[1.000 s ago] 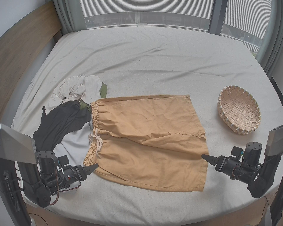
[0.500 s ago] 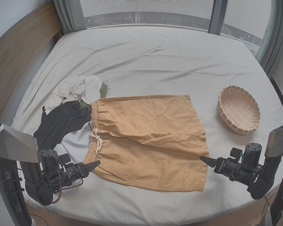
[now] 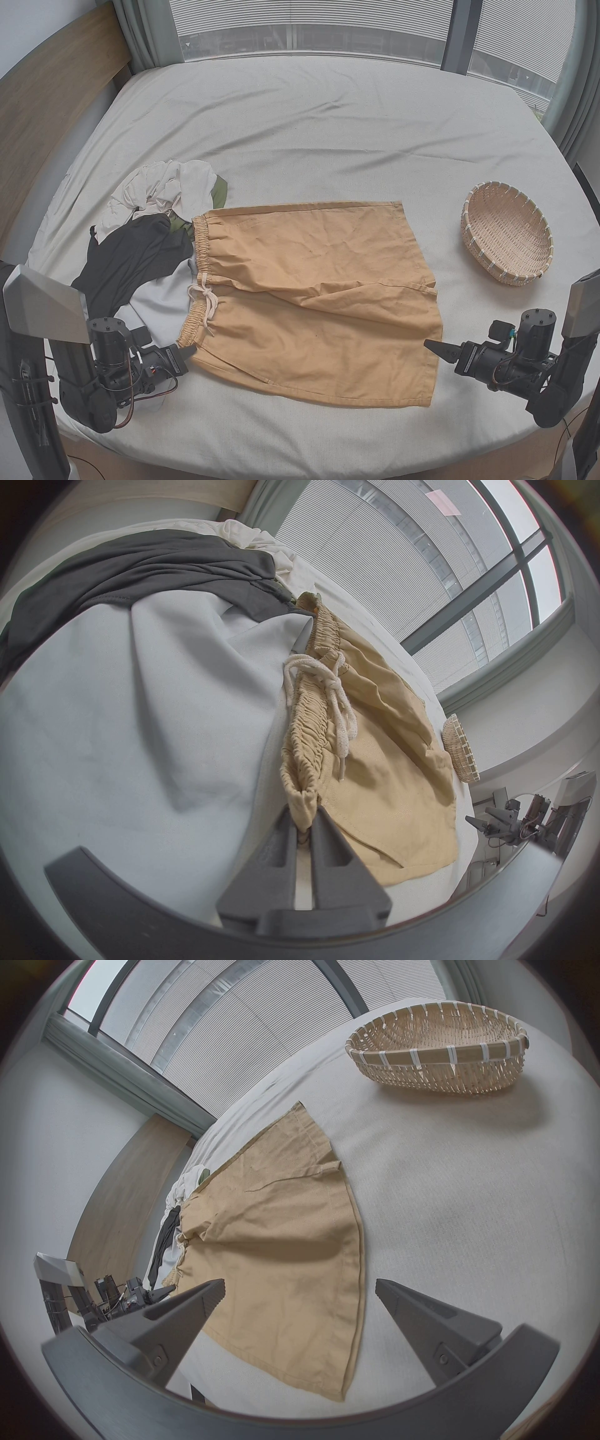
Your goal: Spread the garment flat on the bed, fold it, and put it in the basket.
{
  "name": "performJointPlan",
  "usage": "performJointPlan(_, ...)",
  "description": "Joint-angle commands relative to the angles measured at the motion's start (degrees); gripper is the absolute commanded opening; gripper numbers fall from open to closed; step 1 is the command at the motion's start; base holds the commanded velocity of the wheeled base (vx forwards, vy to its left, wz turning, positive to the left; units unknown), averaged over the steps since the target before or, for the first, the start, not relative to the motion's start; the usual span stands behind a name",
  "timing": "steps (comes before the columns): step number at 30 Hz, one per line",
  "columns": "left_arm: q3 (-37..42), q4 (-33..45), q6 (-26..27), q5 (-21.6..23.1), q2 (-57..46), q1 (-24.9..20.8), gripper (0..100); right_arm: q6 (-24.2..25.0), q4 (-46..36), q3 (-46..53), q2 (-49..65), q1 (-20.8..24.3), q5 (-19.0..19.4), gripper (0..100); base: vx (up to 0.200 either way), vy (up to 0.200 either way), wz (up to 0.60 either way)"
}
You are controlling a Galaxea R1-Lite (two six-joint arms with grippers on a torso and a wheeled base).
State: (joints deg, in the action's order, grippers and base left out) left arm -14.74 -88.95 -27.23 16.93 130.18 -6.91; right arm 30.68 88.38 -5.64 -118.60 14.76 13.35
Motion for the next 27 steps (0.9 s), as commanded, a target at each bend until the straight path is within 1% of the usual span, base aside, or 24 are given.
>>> performJointPlan(1, 0.5, -0.08, -0.01, -0.06, -0.02, 0.5, 0, -0.01, 0.04, 0.55, -0.75, 0.88, 0.01, 100, 0.0, 0.0, 0.0)
performJointPlan(4, 0.59, -0.08, -0.1, 0.12, -0.02, 0.32, 0, -0.01, 0.04, 0.55, -0.93, 1.15, 0.01, 100, 0.0, 0.0, 0.0)
performJointPlan(5, 0.59, -0.08, -0.1, 0.12, -0.11, 0.23, 100, -0.01, 0.04, 0.46, -0.93, 1.41, 0.01, 100, 0.0, 0.0, 0.0)
performJointPlan(10, -0.55, -0.08, -1.68, -0.06, -0.28, 0.23, 100, -0.01, 0.04, 0.46, -1.02, 1.67, 0.01, 100, 0.0, 0.0, 0.0)
performJointPlan(12, -1.17, -0.08, -3.44, -0.41, -1.25, 0.5, 100, -0.01, 0.04, 0.37, -1.28, 1.67, 0.01, 100, 0.0, 0.0, 0.0)
performJointPlan(22, -2.05, 0.01, -3.53, -0.59, -1.86, 0.32, 100, -0.01, 0.04, 0.46, -1.28, 1.76, 0.01, 100, 0.0, 0.0, 0.0)
performJointPlan(23, -2.05, 0.01, -3.53, -0.59, -1.78, 0.23, 0, -0.01, 0.04, 0.46, -1.28, 1.76, 0.01, 100, 0.0, 0.0, 0.0)
performJointPlan(27, -1.96, 0.01, -3.53, -0.59, -1.69, 0.14, 0, -0.01, 0.04, 0.63, -1.28, 1.76, 0.01, 100, 0.0, 0.0, 0.0)
